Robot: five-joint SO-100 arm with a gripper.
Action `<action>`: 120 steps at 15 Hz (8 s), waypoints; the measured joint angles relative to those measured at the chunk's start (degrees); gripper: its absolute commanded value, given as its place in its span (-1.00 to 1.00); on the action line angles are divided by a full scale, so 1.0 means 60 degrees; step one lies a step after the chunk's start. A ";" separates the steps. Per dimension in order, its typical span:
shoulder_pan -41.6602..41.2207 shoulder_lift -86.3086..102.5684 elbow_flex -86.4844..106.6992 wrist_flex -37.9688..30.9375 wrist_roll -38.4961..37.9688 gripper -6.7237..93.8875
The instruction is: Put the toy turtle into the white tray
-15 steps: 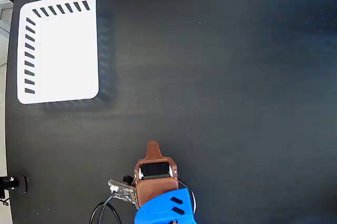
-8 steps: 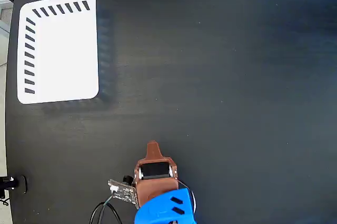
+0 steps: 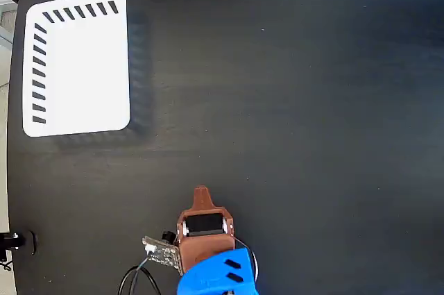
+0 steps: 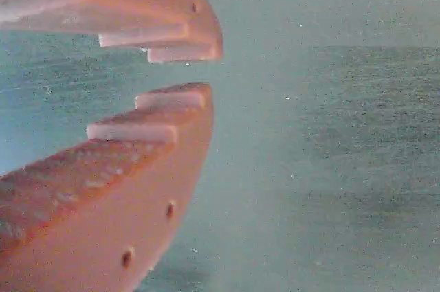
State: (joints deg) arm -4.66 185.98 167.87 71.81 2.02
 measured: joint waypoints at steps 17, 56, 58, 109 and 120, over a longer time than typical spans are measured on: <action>0.0000 0.0000 0.0000 0.0000 0.0000 -0.86; 0.0000 0.0000 0.0000 0.0000 0.0000 -0.86; 0.0000 0.0000 0.0000 0.0000 0.0000 -0.86; 0.0117 0.0000 0.0000 0.0000 0.0117 -0.86; 0.0410 -0.4468 -0.1025 -0.1611 -0.0425 -0.86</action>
State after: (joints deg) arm -2.20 159.17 161.72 62.14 -0.53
